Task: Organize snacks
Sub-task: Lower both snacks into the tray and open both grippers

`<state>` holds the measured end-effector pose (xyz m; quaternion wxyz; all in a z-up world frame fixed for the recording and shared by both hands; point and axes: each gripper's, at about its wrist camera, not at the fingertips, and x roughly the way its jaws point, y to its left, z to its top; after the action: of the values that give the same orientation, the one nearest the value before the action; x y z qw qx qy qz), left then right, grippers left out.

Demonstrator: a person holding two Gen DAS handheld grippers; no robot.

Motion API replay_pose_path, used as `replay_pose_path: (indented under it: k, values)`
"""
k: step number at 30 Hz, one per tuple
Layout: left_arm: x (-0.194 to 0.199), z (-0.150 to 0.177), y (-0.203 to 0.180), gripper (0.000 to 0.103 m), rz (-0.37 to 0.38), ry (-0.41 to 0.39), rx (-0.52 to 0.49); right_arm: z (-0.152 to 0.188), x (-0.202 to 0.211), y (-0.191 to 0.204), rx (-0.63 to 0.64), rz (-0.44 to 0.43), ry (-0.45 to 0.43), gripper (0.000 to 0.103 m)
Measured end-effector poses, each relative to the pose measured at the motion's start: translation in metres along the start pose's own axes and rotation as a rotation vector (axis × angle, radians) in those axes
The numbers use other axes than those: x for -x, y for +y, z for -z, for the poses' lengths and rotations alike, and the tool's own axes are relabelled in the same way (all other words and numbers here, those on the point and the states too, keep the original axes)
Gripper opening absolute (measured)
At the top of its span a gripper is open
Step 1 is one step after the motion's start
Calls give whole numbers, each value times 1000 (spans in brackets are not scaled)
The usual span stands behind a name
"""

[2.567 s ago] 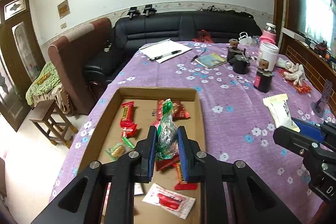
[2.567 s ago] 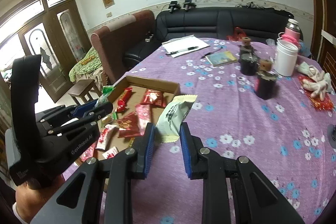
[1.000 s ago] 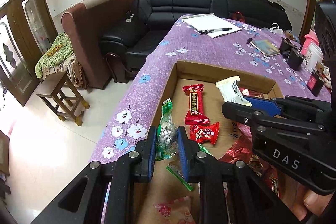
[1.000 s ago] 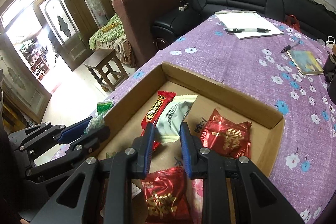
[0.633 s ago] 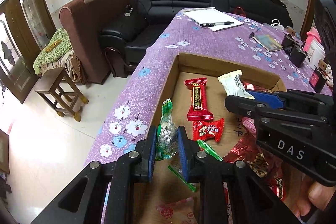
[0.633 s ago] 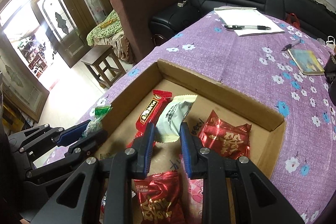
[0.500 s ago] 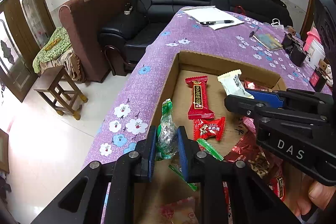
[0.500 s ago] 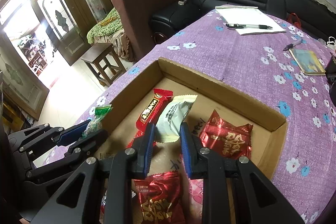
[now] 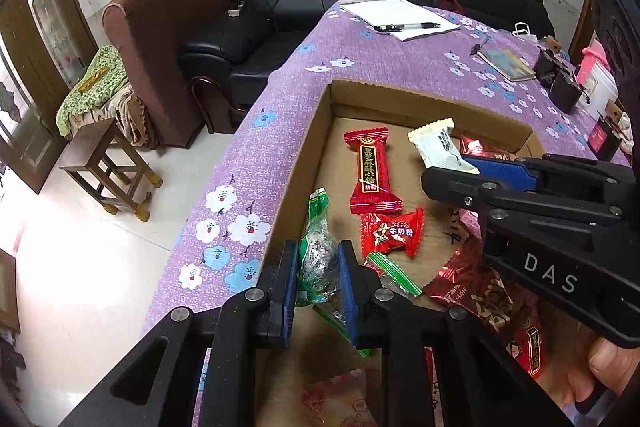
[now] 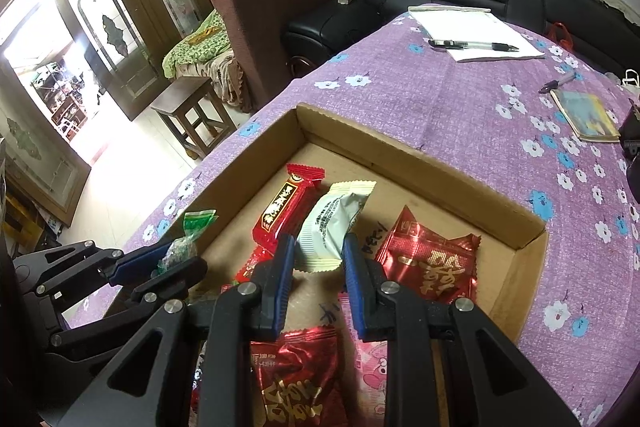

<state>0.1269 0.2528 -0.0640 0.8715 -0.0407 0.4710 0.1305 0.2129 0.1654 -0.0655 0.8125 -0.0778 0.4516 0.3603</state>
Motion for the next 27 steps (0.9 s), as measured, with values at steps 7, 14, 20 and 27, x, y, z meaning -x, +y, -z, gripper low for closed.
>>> replay_pose_path:
  k: [7,14,20,27]
  values:
    - [-4,0,-5,20,4,20,-11,0,0,-2,0,1,1,24]
    - [-7,-3,-3,21,2,39,-5,0,-2,-2,-4,4,3,24]
    - [-12,-4,-5,21,4,60,-14,1,-4,-4,-5,5,10,24]
    - [-14,-3,-5,21,3,70,-12,0,-6,-3,-3,8,17,24]
